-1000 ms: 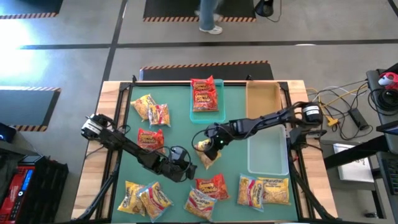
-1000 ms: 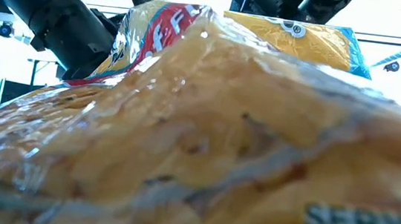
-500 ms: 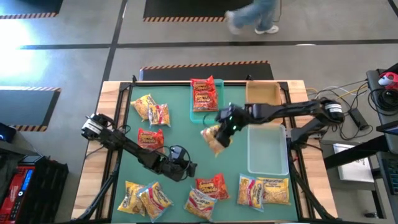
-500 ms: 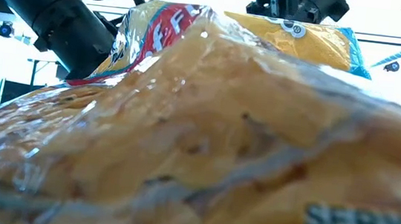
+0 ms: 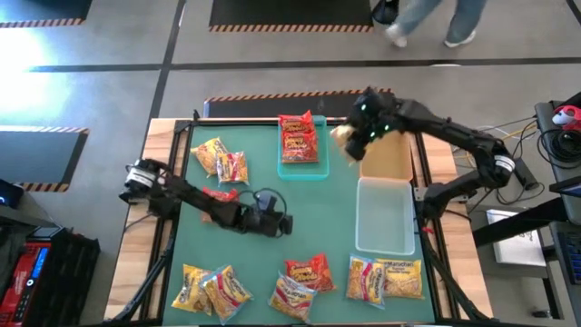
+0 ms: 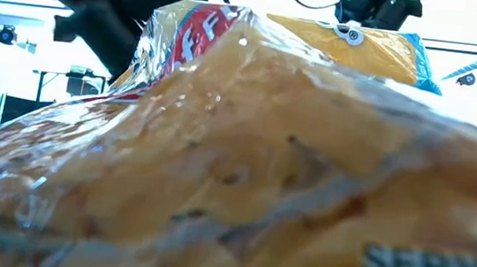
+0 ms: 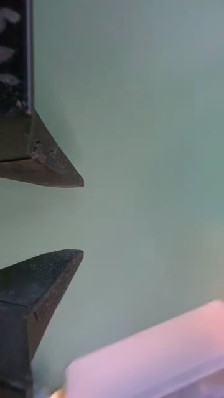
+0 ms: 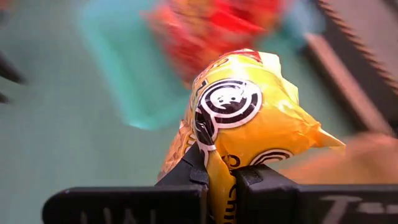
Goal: Sort Maruchan noodles
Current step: Put the yellow noodle pack into the orange bin
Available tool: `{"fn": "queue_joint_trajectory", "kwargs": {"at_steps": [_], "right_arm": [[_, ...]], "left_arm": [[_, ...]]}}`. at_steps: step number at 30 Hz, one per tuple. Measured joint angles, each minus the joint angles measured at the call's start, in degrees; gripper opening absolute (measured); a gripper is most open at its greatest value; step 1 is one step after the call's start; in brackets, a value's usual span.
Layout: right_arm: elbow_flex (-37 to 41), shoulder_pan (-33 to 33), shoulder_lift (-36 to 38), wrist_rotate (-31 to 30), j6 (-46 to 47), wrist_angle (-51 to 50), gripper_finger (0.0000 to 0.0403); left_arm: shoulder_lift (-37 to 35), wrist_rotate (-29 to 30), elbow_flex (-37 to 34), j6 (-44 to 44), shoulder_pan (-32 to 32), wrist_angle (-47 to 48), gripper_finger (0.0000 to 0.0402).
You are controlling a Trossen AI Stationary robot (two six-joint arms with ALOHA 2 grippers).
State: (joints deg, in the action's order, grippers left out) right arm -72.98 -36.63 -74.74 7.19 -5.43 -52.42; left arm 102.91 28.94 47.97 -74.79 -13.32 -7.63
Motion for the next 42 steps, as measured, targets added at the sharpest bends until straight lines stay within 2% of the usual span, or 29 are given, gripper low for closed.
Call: {"fn": "queue_joint_trajectory", "kwargs": {"at_steps": [4,10,15,27,38,42], "right_arm": [[-1.68,-6.63,-1.65,-4.72,-7.65,-5.09,0.0009],[-1.61,-14.94,-6.26,-8.66,-20.88,-5.49,0.0009],[-1.63,-19.82,-10.96,-10.29,-25.22,-6.11,0.0009],[-1.67,-21.02,-19.16,-10.69,-26.37,-8.96,0.0012],[-5.5,-21.02,-20.69,-11.89,-28.56,-6.02,0.0064],[-5.8,-21.36,-20.69,-15.71,-26.03,-2.89,0.0076]], "left_arm": [[-0.45,-4.79,0.0,7.75,6.95,0.02,0.0158],[-3.45,-9.83,0.0,21.48,17.38,-0.11,0.0158],[-4.39,-15.69,0.0,27.1,22.32,0.11,0.0158],[-4.39,-23.06,0.0,31.95,26.95,1.75,0.0158],[-4.37,-23.36,0.0,33.64,27.66,2.25,0.0158],[-4.37,-21.92,0.0,33.68,27.83,2.59,0.0158]]}}
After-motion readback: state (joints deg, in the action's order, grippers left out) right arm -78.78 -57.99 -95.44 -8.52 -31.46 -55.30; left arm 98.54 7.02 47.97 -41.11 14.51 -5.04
